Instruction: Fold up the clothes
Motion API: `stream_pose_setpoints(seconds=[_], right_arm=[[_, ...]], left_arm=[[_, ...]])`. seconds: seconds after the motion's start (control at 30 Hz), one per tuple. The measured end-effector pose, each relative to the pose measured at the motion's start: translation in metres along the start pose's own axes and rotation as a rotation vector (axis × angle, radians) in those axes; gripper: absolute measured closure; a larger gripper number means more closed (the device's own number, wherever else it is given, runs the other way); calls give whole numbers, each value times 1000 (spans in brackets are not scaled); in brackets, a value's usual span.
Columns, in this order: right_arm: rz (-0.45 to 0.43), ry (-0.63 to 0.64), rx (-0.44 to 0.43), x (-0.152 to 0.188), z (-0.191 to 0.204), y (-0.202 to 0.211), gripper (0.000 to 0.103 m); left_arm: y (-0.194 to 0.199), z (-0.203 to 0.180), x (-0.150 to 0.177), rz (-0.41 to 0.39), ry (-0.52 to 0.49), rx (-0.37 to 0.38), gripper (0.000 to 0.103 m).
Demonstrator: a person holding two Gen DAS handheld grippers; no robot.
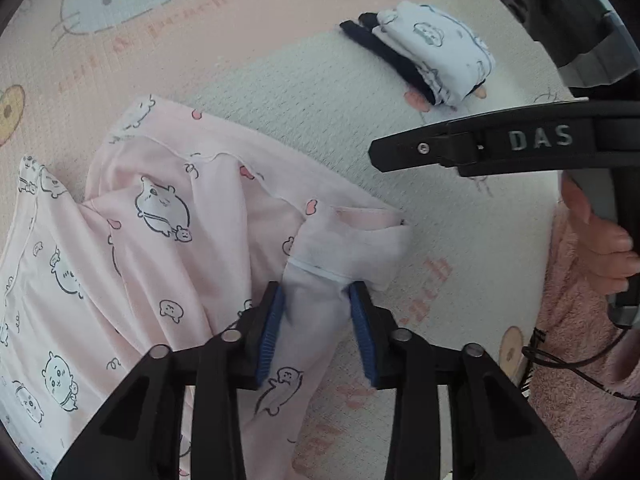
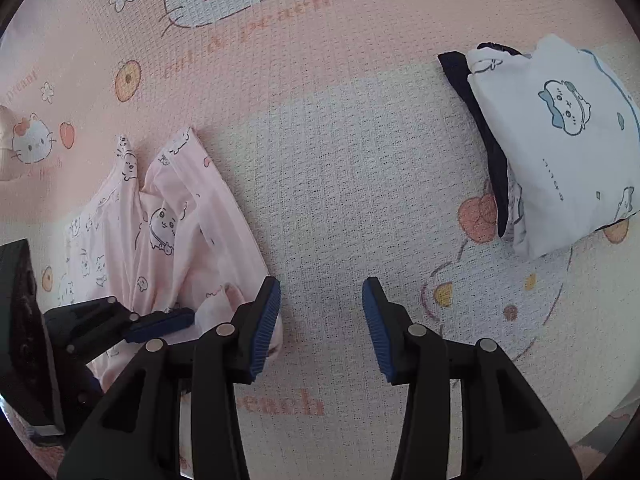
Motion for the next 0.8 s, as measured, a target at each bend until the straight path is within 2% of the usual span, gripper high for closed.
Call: stream_pose_setpoints(seconds=[0.07,0.17,0.27,0.4,0.47,0.57,0.63,0.8], right_arm=[[0,16,5,1,0,0,59],[-1,44,23,7,3,-2,59],[-7,39,23,5,4,-2,59],[-41,93,67,7,15,1,59],[-79,150,64,11,28,8,59],[-83,159,-47,13,50,12,59],[-82,181,-89,8,71,11,59],[-94,298,-78,-16,133,0,59]], left_arm=[[6,4,-2,-30,29,18,89],[14,8,-5,-69,55,31,96],[29,13,-6,-110,97,7,98],[76,36,6,-223,216,-34,98],[102,55,20,-272,275,-84,98],[149,96,50,-338,368,-150,98],[179,127,70,-357,422,-195,98],[213,205,109,-316,554,-346,98]])
Point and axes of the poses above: each gripper's, at about its wrist camera, not at the fingertips, and y roughly against the way its jaws point, z to its left, x to its underside, the point moved 1 cm from there along -y, roughly the way its jaws point, and after that the axes turned 8 degrees about -z, right-handed, at the moved point
